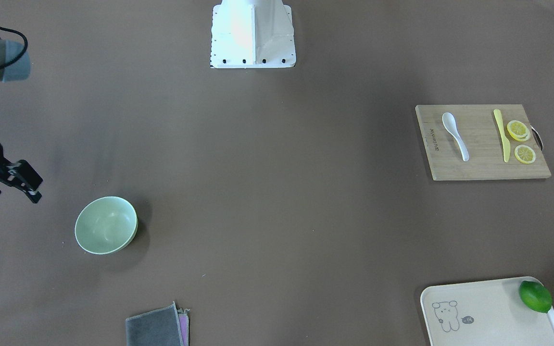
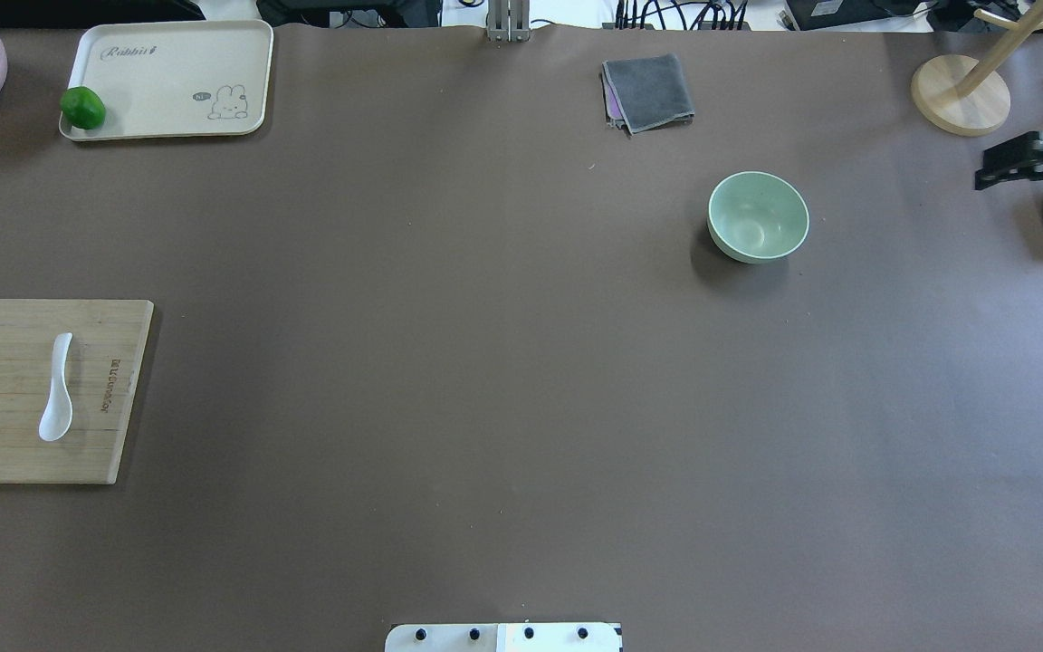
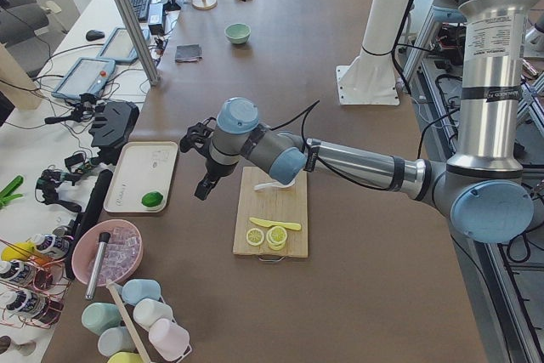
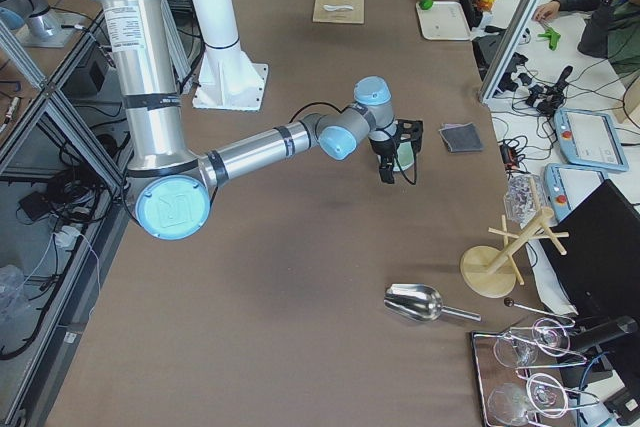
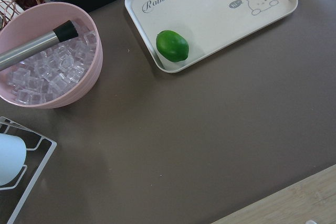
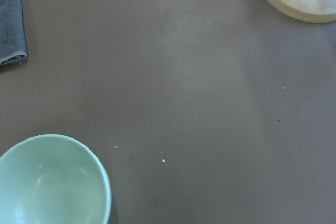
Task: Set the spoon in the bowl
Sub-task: 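Reach the right gripper to the pale green bowl rim and grasp it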
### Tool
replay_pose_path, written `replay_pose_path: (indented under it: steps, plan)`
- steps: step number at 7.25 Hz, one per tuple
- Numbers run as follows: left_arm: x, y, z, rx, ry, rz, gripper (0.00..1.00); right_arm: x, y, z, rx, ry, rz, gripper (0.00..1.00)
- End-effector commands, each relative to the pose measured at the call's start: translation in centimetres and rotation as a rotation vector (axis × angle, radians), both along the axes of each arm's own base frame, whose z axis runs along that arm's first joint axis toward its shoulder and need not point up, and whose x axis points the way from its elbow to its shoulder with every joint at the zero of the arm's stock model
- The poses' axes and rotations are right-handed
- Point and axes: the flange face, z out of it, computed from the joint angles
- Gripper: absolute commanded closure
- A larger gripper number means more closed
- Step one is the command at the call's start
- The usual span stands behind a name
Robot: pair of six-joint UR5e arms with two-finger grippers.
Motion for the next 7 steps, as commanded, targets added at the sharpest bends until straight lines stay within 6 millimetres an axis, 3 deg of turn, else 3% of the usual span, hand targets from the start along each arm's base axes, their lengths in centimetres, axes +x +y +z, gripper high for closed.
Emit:
replay_pose_path:
  steps: [1, 3, 5, 6, 7]
  plan:
    - [0.6, 0.0, 0.1, -0.003, 0.003, 0.007, 0.01, -6.8, 1.5, 0.6, 0.013, -0.041, 0.034, 0.13]
    - [0.9, 0.0, 0.1, -0.002, 0.003, 0.012, 0.01, -9.3, 2.6, 0.7, 0.010, -0.028, 0.072, 0.28]
    - [0.9, 0.0, 0.4, -0.009, 0.002, 0.014, 0.01, -9.6, 2.5, -0.1, 0.006, -0.043, 0.082, 0.62]
    - [0.9, 0.0, 0.4, -0.009, 0.002, 0.014, 0.01, -10.4, 1.7, -0.6, -0.001, -0.050, 0.093, 0.65]
    - [0.9, 0.0, 0.4, -0.009, 0.002, 0.014, 0.01, -11.2, 1.0, -0.3, -0.005, -0.042, 0.108, 0.75]
